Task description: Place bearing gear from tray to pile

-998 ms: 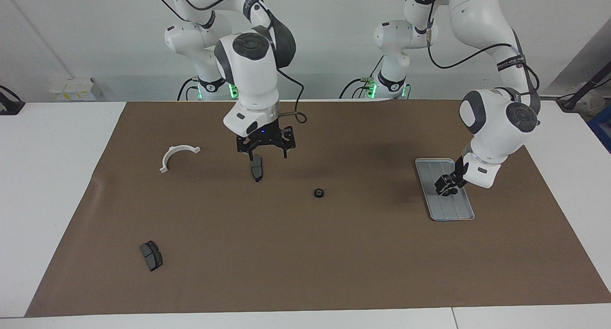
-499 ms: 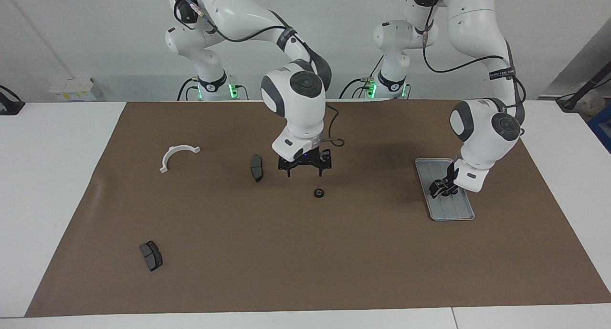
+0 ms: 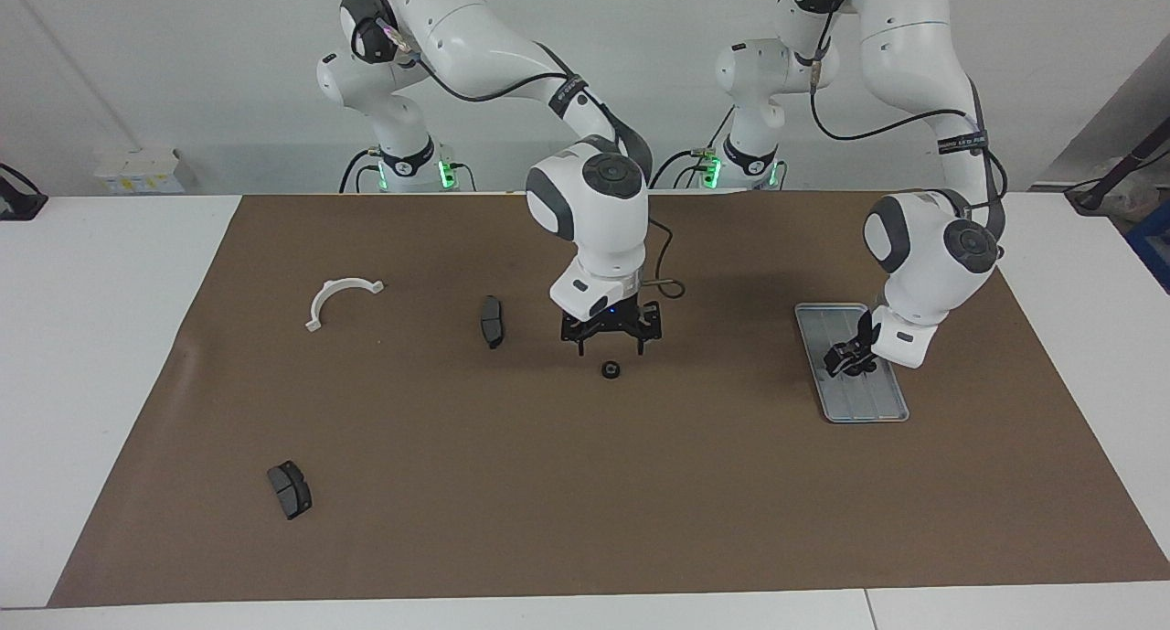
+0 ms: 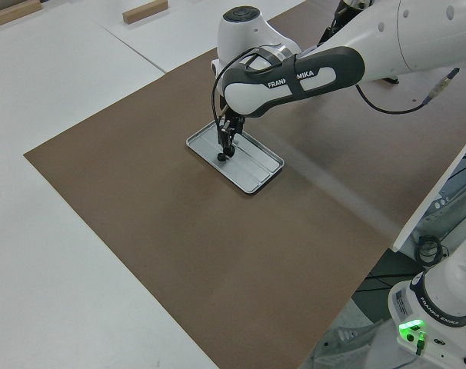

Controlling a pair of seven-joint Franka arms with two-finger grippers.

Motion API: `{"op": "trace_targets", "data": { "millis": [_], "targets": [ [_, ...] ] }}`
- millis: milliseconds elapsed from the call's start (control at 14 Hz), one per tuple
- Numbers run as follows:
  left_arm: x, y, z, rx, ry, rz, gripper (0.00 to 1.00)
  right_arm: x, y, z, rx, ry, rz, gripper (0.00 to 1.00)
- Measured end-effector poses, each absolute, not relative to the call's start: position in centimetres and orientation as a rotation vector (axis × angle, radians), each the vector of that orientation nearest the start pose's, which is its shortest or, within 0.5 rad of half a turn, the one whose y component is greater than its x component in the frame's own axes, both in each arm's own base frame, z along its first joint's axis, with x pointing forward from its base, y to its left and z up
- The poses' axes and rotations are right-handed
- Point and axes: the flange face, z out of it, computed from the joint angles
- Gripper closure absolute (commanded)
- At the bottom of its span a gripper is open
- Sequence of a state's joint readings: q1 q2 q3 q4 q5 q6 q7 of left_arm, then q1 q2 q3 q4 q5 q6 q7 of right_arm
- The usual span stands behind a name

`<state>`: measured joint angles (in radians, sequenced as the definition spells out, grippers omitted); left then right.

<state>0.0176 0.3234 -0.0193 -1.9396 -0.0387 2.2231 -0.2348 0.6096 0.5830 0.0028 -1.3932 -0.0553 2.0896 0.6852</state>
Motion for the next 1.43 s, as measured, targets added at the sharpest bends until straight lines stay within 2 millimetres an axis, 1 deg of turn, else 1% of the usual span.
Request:
{"op": "trace_targets", "data": {
  "millis": [285,499,570,641,784,855,926,1069,1211,1283,1354,1425],
  "targets": [
    [60.6,0.0,30.8,-3.143,-0.414,0.091,0.29,59.8,41.4,37.9,-3.111,0.065,-0.187,0.00],
    [60.6,0.0,30.8,-3.143,-0.414,0.092,0.25,59.8,41.4,37.8,-3.115,0.059,-0.181,0.00],
    [60.6,0.0,30.8,-3.143,-0.414,0.092,0.22,59.7,41.4,37.8,-3.115,0.057,-0.180,0.00],
    [60.6,0.1,30.8,-3.142,-0.415,0.092,0.16,59.7,41.4,37.7,-3.115,0.056,-0.179,0.00],
    [60.6,0.3,30.8,-3.141,-0.423,0.091,0.00,59.6,41.6,37.3,-3.117,0.047,-0.172,0.00],
    [60.6,0.8,30.8,-3.138,-0.437,0.090,0.00,59.3,41.9,36.7,-3.122,0.036,-0.162,0.00],
    [60.6,1.8,31.0,-3.133,-0.464,0.086,0.00,58.9,42.4,36.1,-3.128,0.023,-0.150,0.00],
    [60.6,5.9,32.0,-3.116,-0.563,0.064,0.00,58.2,43.1,34.5,-3.123,-0.002,-0.158,0.00],
    [60.3,9.8,33.6,-3.101,-0.647,0.043,0.00,58.1,43.2,33.5,-3.116,-0.007,-0.170,0.00],
    [60.1,11.0,34.2,-3.098,-0.666,0.036,0.00,58.0,43.1,33.3,-3.116,-0.009,-0.171,0.00],
    [60.1,11.4,34.5,-3.097,-0.672,0.029,0.00,58.0,43.1,33.2,-3.118,-0.016,-0.170,0.00],
    [60.2,11.3,34.6,-3.098,-0.669,0.024,0.00,58.0,43.0,33.2,-3.118,-0.027,-0.169,0.00]
  ]
}}
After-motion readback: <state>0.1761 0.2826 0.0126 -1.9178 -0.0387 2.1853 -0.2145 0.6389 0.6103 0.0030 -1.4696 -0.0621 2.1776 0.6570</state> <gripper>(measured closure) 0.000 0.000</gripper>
